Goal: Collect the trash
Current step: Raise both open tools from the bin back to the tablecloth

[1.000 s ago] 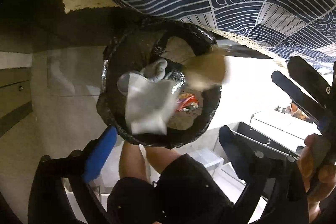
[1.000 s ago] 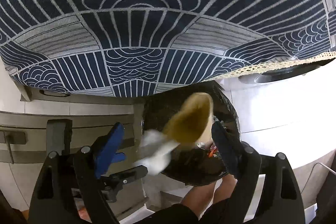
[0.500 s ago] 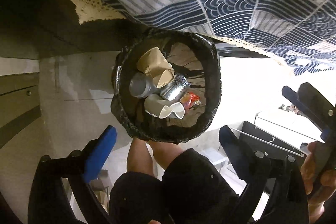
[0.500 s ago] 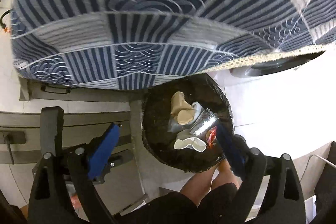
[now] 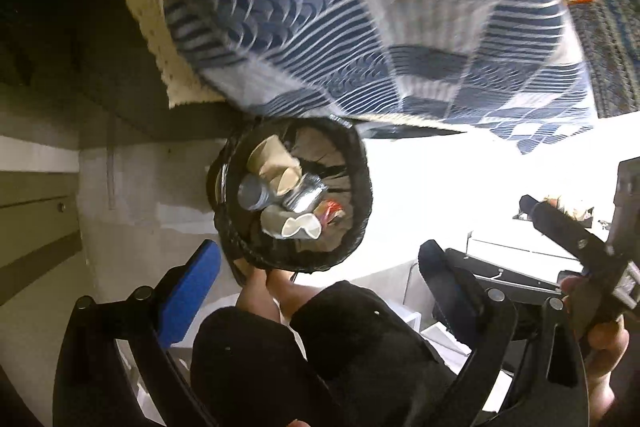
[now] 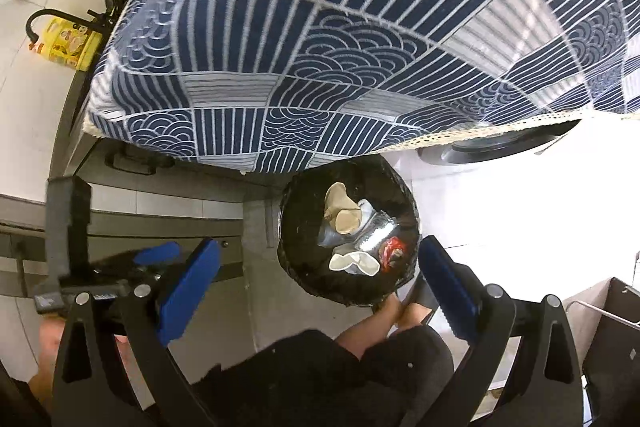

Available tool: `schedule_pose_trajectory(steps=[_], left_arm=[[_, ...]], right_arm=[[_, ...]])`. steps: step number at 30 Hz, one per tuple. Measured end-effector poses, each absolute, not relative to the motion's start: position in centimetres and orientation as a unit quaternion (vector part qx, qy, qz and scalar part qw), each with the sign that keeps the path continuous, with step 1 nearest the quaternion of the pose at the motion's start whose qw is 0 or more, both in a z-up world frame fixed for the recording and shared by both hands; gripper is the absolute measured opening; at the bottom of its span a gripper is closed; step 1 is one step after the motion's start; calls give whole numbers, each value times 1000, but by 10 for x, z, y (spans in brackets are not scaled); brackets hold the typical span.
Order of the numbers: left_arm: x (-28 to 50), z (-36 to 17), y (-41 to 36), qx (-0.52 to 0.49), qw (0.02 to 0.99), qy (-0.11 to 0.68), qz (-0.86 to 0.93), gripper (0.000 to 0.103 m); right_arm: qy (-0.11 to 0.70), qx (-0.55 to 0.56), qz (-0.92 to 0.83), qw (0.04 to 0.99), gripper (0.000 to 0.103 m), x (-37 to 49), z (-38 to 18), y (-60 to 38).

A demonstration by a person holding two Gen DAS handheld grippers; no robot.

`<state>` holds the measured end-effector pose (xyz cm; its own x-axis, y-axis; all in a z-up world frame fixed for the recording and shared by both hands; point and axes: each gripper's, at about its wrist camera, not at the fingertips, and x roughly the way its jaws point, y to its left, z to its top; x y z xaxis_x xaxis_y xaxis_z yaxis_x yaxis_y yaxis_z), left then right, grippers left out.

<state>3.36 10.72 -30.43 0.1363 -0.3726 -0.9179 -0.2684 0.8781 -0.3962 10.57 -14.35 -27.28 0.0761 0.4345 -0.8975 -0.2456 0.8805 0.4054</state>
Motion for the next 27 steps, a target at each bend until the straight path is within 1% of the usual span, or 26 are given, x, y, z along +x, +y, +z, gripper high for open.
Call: schedule_pose_trajectory(steps=[4, 7, 12, 20, 27], left_arm=[[38, -266, 104, -234, 737, 632, -48, 96], [42, -236, 103, -224, 762, 605, -57, 96], [49, -193, 99, -197, 797, 567, -72, 96], [63, -148, 87, -163, 825, 534, -90, 96], [78, -116, 85, -152, 844, 507, -92, 96]], right_arm=[[615, 80, 232, 750, 98, 101, -240, -146], [575, 91, 223, 782, 98, 99, -210, -149], [536, 101, 219, 809, 98, 99, -173, -154], [477, 115, 206, 847, 98, 107, -116, -171], [453, 128, 222, 854, 98, 128, -92, -171]])
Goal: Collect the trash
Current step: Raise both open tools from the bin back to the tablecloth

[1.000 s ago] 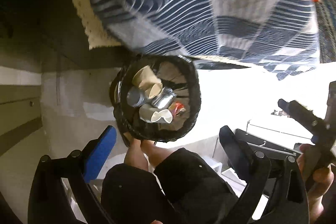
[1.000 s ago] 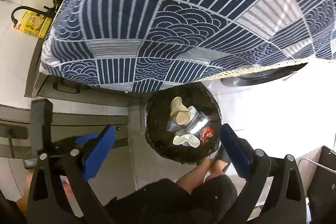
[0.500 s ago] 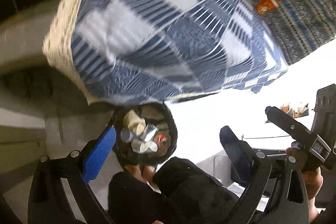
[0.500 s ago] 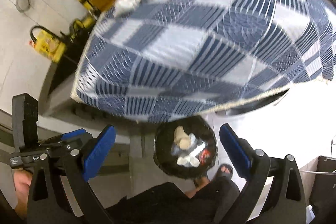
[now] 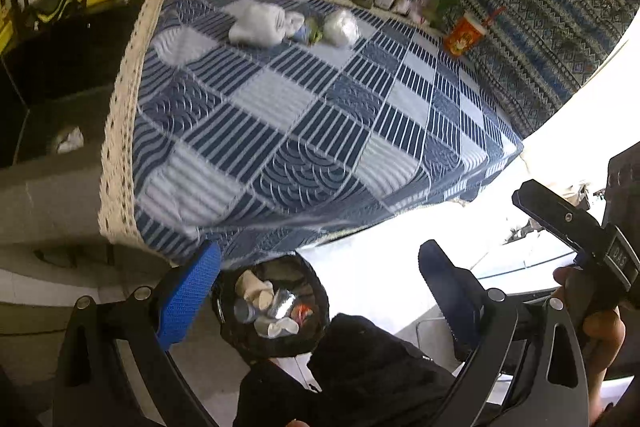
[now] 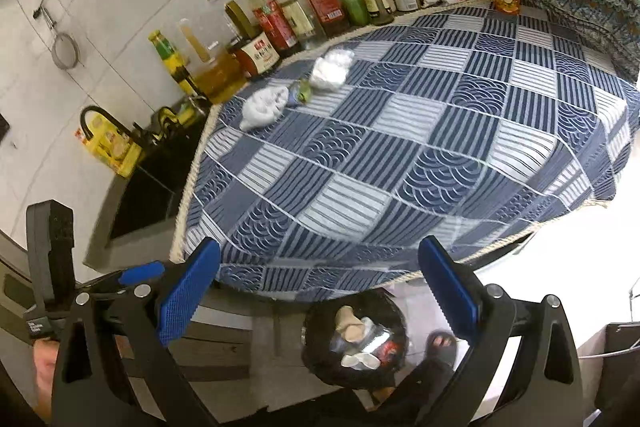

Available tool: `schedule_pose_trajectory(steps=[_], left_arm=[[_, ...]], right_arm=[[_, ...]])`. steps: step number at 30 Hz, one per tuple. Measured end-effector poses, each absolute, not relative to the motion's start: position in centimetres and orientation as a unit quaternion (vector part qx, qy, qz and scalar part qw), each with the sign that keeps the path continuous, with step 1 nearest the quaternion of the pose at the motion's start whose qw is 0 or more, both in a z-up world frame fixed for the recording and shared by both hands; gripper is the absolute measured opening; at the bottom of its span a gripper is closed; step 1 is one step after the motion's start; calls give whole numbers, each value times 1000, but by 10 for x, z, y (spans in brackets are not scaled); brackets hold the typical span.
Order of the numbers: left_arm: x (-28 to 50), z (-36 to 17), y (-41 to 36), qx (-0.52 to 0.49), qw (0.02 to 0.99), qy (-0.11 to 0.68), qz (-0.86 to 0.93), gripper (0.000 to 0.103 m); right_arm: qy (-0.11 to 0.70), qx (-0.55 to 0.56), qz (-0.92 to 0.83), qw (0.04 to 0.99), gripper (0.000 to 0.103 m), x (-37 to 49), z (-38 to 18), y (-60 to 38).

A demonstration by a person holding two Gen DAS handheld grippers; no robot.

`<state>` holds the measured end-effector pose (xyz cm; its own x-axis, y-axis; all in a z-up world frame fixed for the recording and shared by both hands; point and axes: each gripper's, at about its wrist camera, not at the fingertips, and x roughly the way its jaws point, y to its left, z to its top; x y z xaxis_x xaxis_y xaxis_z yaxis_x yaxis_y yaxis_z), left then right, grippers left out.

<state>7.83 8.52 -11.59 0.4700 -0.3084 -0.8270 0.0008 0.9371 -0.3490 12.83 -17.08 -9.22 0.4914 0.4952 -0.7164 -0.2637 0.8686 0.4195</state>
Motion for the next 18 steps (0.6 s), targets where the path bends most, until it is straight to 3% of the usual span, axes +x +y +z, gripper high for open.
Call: schedule_pose_trajectory(steps=[18], left_arm=[[163, -98, 100, -183, 855, 485, 18, 96]], right_arm=[[466, 90, 301, 827, 98, 259, -92, -174]])
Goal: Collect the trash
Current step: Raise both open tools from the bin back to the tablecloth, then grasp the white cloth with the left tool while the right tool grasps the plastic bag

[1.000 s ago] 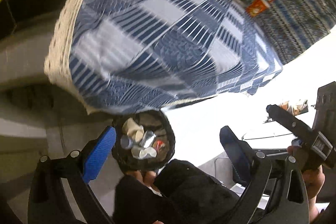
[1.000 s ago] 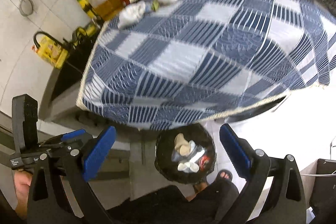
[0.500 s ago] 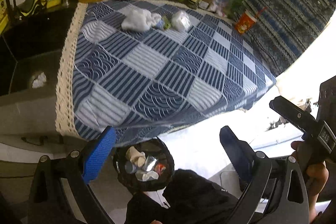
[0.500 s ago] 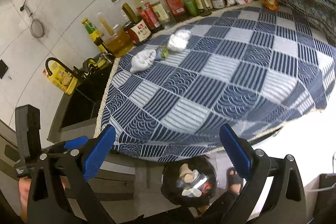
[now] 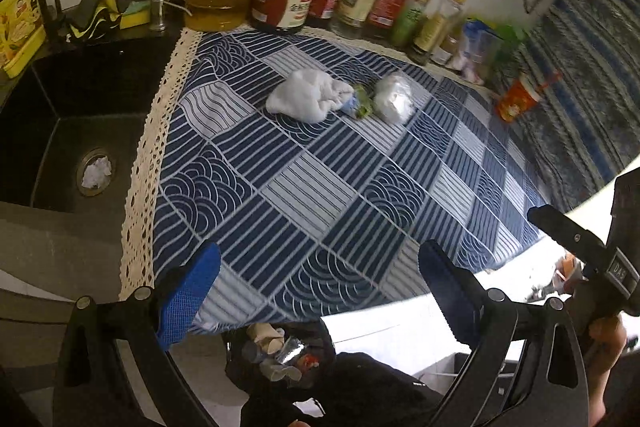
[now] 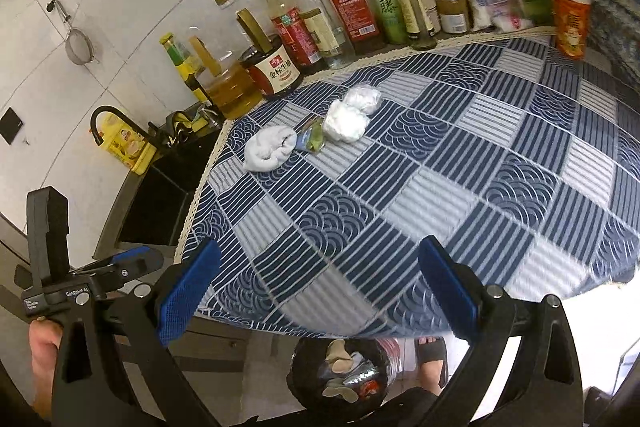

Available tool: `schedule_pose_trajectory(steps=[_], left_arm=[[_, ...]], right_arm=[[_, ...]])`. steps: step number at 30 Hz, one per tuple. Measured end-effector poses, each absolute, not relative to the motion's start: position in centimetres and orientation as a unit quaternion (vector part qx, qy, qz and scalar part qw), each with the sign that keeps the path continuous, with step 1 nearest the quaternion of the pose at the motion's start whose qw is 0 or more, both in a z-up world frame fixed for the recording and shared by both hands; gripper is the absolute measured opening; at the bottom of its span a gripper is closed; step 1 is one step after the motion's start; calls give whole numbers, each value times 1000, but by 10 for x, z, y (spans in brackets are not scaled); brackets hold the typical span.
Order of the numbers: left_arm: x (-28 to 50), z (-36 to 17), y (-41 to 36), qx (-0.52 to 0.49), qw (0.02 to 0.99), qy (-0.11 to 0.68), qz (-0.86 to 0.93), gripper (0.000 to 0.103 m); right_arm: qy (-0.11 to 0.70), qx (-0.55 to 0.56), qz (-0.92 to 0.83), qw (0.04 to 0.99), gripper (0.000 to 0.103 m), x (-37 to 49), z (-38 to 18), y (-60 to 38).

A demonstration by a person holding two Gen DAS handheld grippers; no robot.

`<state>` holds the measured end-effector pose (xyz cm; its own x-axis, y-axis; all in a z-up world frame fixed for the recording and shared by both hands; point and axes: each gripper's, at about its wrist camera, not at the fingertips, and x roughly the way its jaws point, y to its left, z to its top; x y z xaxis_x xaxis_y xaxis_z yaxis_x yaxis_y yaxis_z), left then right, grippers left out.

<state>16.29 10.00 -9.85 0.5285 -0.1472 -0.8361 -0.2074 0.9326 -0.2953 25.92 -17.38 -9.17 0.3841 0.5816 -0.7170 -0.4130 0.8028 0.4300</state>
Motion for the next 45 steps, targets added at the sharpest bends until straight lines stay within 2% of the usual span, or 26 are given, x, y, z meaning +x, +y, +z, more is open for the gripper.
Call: schedule_pose_trajectory(steps=[14, 29, 33, 41, 44, 45], left_arm=[[231, -120, 97, -205, 816, 535, 75, 96], [311, -132, 111, -214, 816, 527, 104, 95], [328, -142, 113, -219, 810, 533, 112, 95], [352, -156, 121, -212, 794, 554, 131, 95], [361, -161, 123, -200, 790, 562, 140, 95], [366, -163, 124, -192, 788, 568, 141, 95]], right_arm=[[480, 91, 348, 800, 98, 369, -118, -174], [486, 92, 442, 748, 98, 441, -158, -130], [497, 78, 462, 730, 90, 456, -170, -115], [511, 72, 482, 709, 88, 468, -182, -100], [521, 74, 490, 695, 79, 470, -188, -93], [521, 76, 494, 692, 79, 469, -188, -91]])
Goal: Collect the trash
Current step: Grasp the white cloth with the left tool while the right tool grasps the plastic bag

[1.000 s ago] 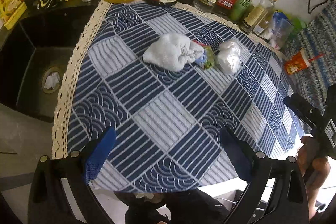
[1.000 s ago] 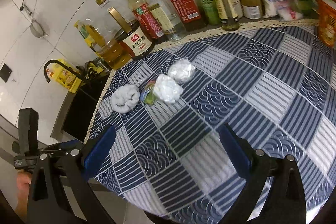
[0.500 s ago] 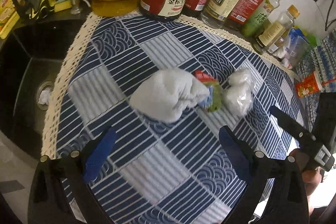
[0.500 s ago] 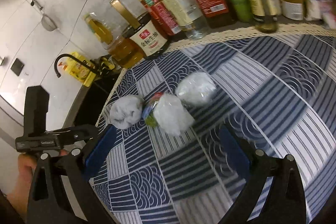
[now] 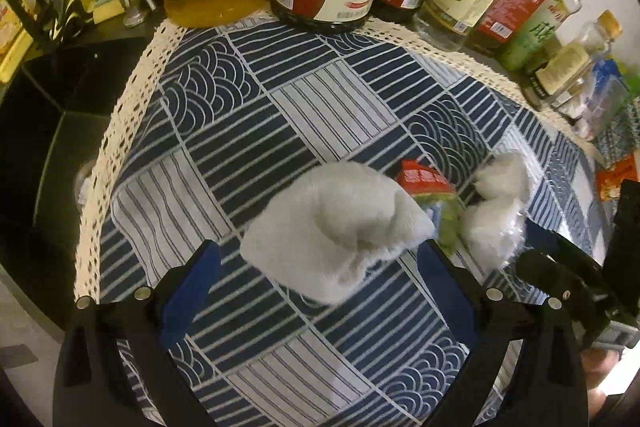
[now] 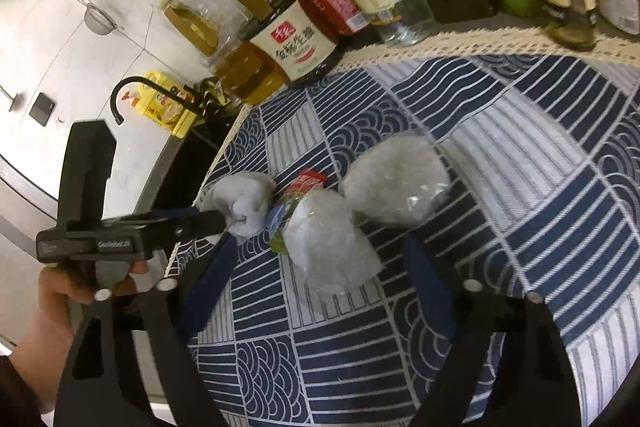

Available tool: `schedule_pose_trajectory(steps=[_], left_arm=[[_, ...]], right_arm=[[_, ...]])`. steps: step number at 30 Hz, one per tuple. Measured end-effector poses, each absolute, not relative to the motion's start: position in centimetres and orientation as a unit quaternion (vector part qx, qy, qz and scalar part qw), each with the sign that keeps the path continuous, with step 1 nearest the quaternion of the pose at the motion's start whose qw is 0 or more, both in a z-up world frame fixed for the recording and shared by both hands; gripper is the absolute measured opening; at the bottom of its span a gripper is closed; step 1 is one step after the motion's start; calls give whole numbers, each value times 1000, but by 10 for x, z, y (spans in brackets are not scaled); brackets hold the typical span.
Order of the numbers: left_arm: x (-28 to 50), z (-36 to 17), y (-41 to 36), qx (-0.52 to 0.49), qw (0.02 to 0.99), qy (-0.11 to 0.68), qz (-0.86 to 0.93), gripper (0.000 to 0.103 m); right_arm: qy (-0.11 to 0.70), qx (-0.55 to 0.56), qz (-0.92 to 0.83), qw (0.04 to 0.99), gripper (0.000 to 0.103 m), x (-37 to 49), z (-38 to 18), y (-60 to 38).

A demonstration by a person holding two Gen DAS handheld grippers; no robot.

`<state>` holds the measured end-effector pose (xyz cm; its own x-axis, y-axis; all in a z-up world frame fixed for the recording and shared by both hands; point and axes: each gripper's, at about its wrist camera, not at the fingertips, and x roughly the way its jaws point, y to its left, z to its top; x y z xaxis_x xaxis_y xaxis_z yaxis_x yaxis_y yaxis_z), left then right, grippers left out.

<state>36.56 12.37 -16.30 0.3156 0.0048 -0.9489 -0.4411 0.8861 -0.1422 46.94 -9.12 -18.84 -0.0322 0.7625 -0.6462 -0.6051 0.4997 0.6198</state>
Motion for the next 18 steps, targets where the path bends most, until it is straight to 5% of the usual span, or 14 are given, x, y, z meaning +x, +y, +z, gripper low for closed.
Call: schedule_pose_trajectory(steps=[4, 7, 9, 18], left_arm=[[377, -174, 128, -187, 783, 577, 136, 95], [385, -182, 123, -170, 781, 588, 129, 87], [386, -184, 122, -176, 780, 588, 123, 69], [383, -171, 118, -166, 791, 579, 111, 42]], right_arm=[[526, 66, 499, 686, 69, 469, -195, -83], [525, 61, 490, 693, 49, 472, -197, -84], [522, 62, 489, 696, 47, 472, -198, -87], [513, 77, 485, 704, 46, 462, -188, -100]])
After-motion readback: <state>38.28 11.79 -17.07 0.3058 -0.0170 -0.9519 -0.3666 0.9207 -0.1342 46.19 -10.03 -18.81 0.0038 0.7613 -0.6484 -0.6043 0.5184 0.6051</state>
